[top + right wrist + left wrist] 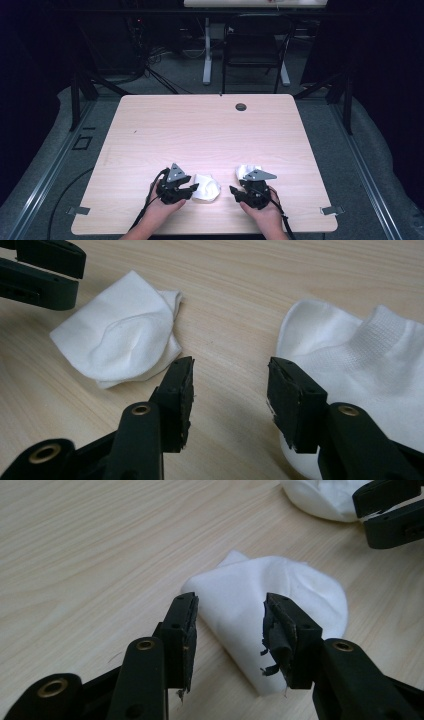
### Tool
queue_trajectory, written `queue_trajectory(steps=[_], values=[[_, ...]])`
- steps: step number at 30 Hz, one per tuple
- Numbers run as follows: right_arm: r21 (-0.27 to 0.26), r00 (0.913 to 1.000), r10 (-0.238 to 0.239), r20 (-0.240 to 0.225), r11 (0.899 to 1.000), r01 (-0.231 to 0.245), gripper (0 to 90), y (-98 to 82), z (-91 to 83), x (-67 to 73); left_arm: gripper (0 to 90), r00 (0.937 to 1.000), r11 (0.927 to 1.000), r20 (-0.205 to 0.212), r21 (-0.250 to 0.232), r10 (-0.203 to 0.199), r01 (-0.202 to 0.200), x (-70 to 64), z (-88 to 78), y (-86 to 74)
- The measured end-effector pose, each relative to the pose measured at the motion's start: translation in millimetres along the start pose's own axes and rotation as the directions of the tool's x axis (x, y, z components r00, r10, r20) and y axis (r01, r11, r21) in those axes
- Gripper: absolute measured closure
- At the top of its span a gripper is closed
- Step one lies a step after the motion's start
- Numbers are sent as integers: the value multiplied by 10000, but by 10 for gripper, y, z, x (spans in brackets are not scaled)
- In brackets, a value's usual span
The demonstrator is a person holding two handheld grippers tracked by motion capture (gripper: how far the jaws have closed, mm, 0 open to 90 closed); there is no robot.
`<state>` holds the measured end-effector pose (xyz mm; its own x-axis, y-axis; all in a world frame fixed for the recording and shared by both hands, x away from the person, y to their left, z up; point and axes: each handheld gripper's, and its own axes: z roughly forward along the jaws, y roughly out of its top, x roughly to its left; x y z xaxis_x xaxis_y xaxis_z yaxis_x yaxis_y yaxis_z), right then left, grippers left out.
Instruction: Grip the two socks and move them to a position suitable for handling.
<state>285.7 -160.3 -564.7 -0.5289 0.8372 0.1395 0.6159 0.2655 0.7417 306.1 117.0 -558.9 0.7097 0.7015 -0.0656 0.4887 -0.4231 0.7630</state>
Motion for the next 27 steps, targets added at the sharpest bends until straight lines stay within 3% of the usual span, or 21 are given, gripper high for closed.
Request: queue_trajectory(steps=[3,9,16,27], values=[[-49,10000,50,-22,10000,-50,540,0,-2,-5,572,9999,10000,137,4,-23,23,-48,40,27],[-33,10000,29,-14,10000,-29,544,8,-10,-11,614,9993,9991,208,283,309,-315,-141,134,54],[-28,10000,9,-30,10000,-9,538,7,-6,-8,655,9988,9967,172,654,461,-471,-176,220,-15],[-52,10000,5,4,10000,-5,535,6,-5,-7,686,9962,9933,206,774,846,-859,-179,156,-120]])
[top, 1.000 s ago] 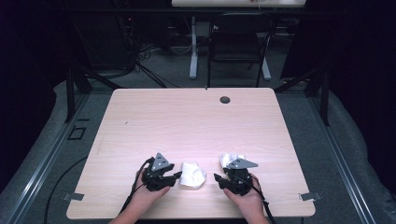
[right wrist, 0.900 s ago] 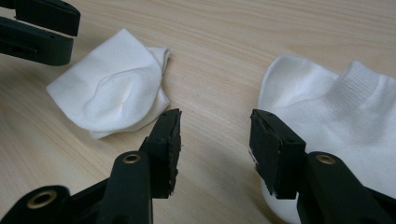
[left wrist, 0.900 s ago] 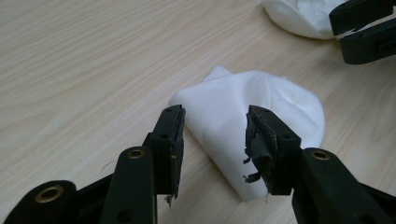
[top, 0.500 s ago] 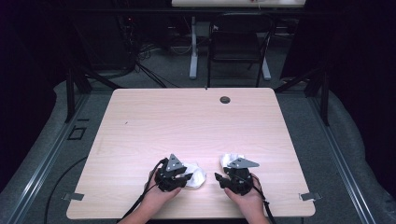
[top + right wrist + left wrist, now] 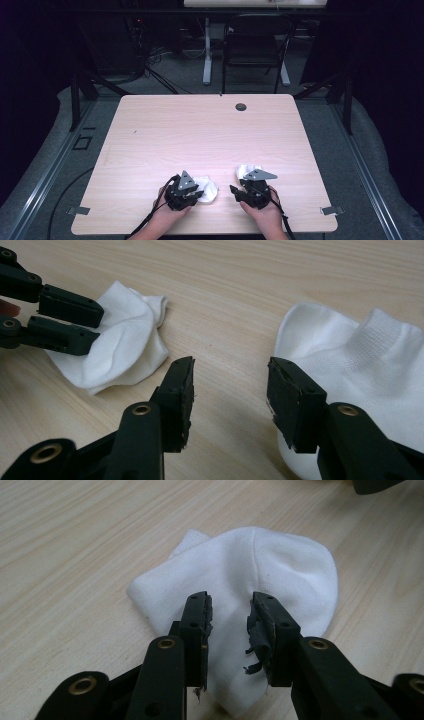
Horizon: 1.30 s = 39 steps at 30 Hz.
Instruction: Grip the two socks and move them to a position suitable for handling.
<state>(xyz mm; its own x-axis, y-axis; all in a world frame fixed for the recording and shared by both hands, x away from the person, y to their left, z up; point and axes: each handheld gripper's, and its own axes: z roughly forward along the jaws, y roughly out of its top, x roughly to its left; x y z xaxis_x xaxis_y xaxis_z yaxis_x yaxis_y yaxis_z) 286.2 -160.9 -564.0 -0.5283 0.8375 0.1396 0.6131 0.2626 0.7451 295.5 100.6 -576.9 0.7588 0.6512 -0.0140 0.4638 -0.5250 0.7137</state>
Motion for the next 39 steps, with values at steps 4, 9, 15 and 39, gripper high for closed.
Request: queue_trajectory(steps=[4,9,15,39], values=[[-94,10000,58,38,9999,-58,534,-2,10,15,690,10000,10000,37,31,-87,87,16,-34,3],[-89,10000,-21,42,10000,22,534,6,3,16,683,9994,9992,272,-344,-209,219,-45,-94,140],[-217,10000,16,43,9998,-15,534,4,1,11,676,9996,9995,277,-317,-32,41,-134,-15,239],[-283,10000,-47,43,9996,48,603,21,-5,27,870,9990,9995,428,-301,-120,133,-149,8,207]])
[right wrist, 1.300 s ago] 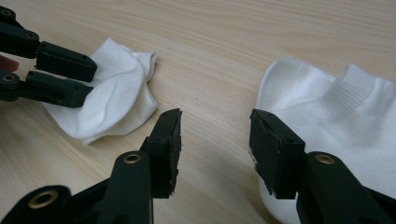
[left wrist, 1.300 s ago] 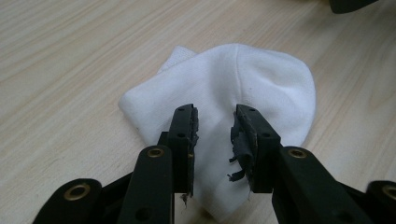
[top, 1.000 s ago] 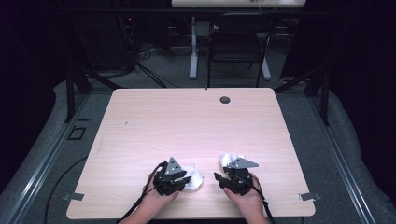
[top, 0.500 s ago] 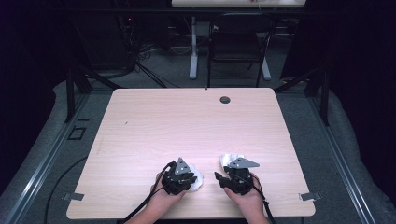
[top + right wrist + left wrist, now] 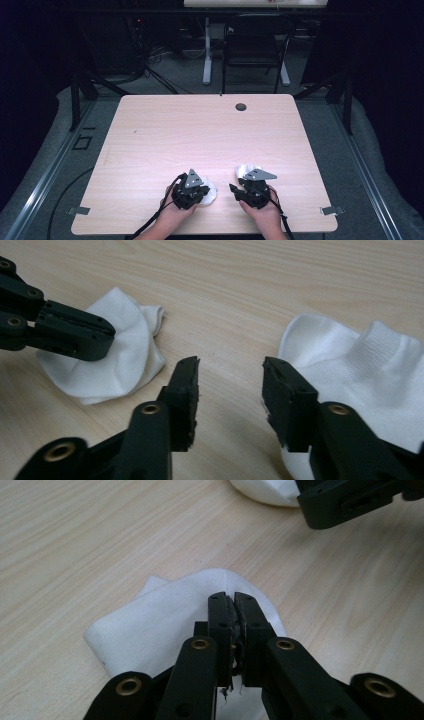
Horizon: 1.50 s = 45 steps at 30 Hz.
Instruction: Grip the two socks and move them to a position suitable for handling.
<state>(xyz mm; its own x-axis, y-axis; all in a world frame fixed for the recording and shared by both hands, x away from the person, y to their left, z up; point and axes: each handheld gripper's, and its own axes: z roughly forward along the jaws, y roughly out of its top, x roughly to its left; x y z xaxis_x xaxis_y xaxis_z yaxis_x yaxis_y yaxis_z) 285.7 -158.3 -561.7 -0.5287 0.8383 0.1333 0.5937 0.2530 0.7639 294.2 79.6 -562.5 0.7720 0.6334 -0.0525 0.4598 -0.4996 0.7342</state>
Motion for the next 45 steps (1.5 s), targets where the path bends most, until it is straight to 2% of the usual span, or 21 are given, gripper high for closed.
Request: queue_trajectory(steps=[1,4,5,7,9,10,11,12,14,20,24,31,33,34,35,36,37,38,43,44,45], values=[[0,10000,0,0,10000,0,603,0,0,0,870,10000,10000,0,0,0,0,0,0,0],[157,9995,-64,-316,9999,69,729,22,8,42,870,9999,9992,39,-391,-102,103,24,-130,33],[157,9995,-64,-316,9999,69,729,22,8,42,870,9999,9992,39,-391,-102,103,24,-130,33],[235,9985,-322,-439,9992,333,803,42,43,130,871,9998,9983,76,-556,-183,187,58,-198,38],[212,9975,-386,-599,9990,399,823,51,64,165,871,9997,9975,51,-656,-253,256,94,-245,35],[246,9950,-684,-732,9972,704,860,85,109,243,871,9995,9969,18,-710,-327,328,127,-283,29],[246,9950,-684,-732,9972,704,860,85,109,243,871,9995,9969,18,-710,-327,328,127,-283,29],[199,9918,-894,-917,9956,916,886,124,167,317,872,9987,9954,93,-812,-507,513,168,-317,19],[340,9873,-1089,-1155,9930,1135,896,141,238,388,872,9987,9951,61,-841,-511,515,191,-339,4],[836,9795,-1526,-1316,9828,1644,893,123,428,545,870,9987,9952,-3,-840,-513,511,220,-382,-52],[1162,9765,-1756,-1246,9749,1902,900,90,481,560,867,9975,9942,-234,-857,-665,642,294,-445,-110],[1225,9774,-1617,-1365,9763,1786,900,81,460,525,844,9915,9916,-628,-683,-1143,1100,475,-551,-242],[1218,9764,-1670,-1368,9754,1839,900,75,454,522,805,9884,9893,-697,-651,-1348,1303,528,-587,-282],[1266,9759,-1714,-1353,9739,1886,900,77,450,524,759,9857,9852,-623,-798,-1565,1514,571,-632,-305],[1266,9759,-1714,-1353,9739,1886,900,77,450,524,748,9857,9852,-623,-798,-1565,1514,571,-632,-305],[1253,9759,-1723,-1341,9739,1892,900,77,452,527,726,9818,9786,-615,-1130,-1795,1718,603,-705,-289],[1253,9759,-1723,-1341,9739,1892,900,77,452,527,702,9818,9786,-615,-1130,-1795,1718,603,-705,-289],[1257,9760,-1705,-1355,9742,1877,899,77,453,527,694,9801,9726,-536,-1451,-1910,1816,608,-769,-255],[1239,9764,-1696,-1340,9746,1863,896,74,452,528,679,9863,9760,-707,-1703,-1491,1354,554,-831,-182],[1236,9765,-1686,-1345,9749,1853,896,73,451,532,674,9883,9813,-852,-1565,-1262,1118,534,-807,-186],[1236,9765,-1686,-1345,9749,1853,896,73,451,532,669,9883,9813,-852,-1565,-1262,1118,534,-807,-186]])
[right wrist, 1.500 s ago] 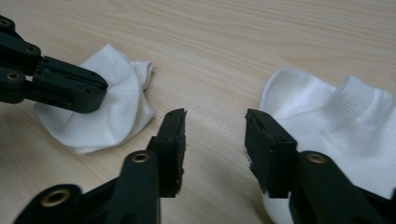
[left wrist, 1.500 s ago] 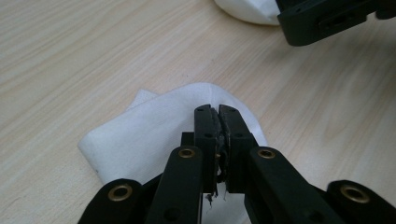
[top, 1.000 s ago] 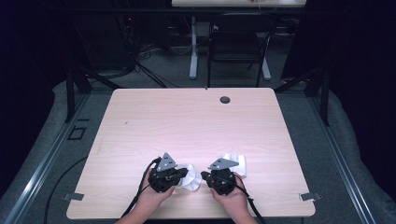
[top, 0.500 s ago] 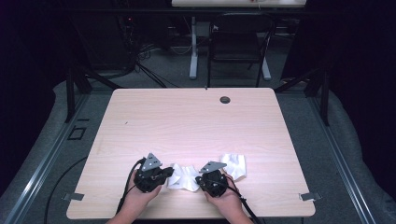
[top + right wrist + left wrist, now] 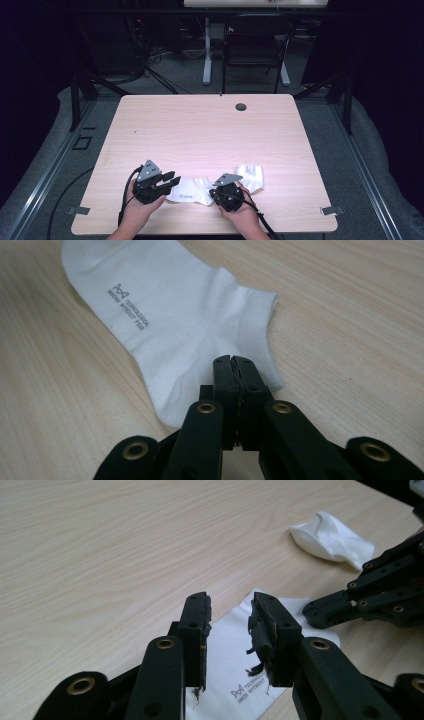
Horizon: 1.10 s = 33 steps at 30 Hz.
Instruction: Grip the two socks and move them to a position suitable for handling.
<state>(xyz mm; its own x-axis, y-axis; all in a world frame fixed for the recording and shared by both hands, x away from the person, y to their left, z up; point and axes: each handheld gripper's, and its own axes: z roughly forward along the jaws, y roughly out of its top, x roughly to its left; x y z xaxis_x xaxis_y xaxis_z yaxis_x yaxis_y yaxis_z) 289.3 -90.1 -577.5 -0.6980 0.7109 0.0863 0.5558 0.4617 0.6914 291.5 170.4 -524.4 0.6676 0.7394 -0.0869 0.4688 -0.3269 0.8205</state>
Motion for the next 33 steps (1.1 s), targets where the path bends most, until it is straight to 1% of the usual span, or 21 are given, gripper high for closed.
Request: queue_trajectory(steps=[2,3,4,5,6,7,8,11,12,13,18,24,27,28,29,32,33], values=[[-39,10000,19,-8,10000,-19,895,-3,1,2,662,9998,9994,-106,316,175,-171,8,52,-53],[-31,10000,38,-30,10000,-38,894,-5,-1,-1,650,9996,9977,-241,660,158,-142,47,102,-129],[-31,10000,38,-30,10000,-38,894,-5,-1,-1,643,9996,9977,-241,660,158,-142,47,102,-129],[-31,10000,79,-37,10000,-79,892,-7,-3,-3,631,9993,9958,-325,906,169,-139,82,128,-182],[-31,10000,79,-37,10000,-79,892,-7,-3,-3,627,9993,9958,-325,906,169,-139,82,128,-182],[-15,9999,90,-49,10000,-90,889,-9,-7,-7,626,9991,9934,-273,1112,311,-278,126,126,-226],[-15,9999,90,-49,10000,-90,889,-9,-7,-7,625,9991,9934,-273,1112,311,-278,126,126,-226],[15,9998,132,-140,9999,-132,888,-9,-9,-19,629,9979,9884,-331,1428,563,-510,159,130,-287],[-3,9998,131,-134,9999,-131,888,-9,-8,-18,642,9979,9884,-331,1428,563,-510,159,130,-287],[-34,9998,152,-128,9999,-153,888,-10,-6,-14,656,9980,9867,-352,1559,530,-469,175,144,-308],[28,9999,56,-88,10000,-56,888,-10,-13,-13,669,9979,9839,-432,1743,482,-400,204,166,-354],[78,9998,123,-154,9999,-122,889,-22,-31,-36,680,9985,9799,-390,1972,391,-306,200,211,-418],[170,9998,103,-147,9998,-101,889,-26,-47,-44,680,9987,9772,-310,2097,395,-321,176,224,-445],[113,9996,205,-171,9997,-203,889,-36,-50,-45,680,9987,9781,-329,2057,388,-312,162,224,-451],[167,9994,275,-220,9995,-271,889,-51,-70,-49,680,9988,9776,-278,2080,403,-336,141,219,-455],[239,9993,314,-192,9992,-309,889,-71,-99,-38,678,9989,9769,-242,2107,406,-346,108,209,-466],[242,9993,317,-203,9992,-312,889,-82,-109,-34,677,9985,9770,-232,2085,497,-438,68,198,-482]])
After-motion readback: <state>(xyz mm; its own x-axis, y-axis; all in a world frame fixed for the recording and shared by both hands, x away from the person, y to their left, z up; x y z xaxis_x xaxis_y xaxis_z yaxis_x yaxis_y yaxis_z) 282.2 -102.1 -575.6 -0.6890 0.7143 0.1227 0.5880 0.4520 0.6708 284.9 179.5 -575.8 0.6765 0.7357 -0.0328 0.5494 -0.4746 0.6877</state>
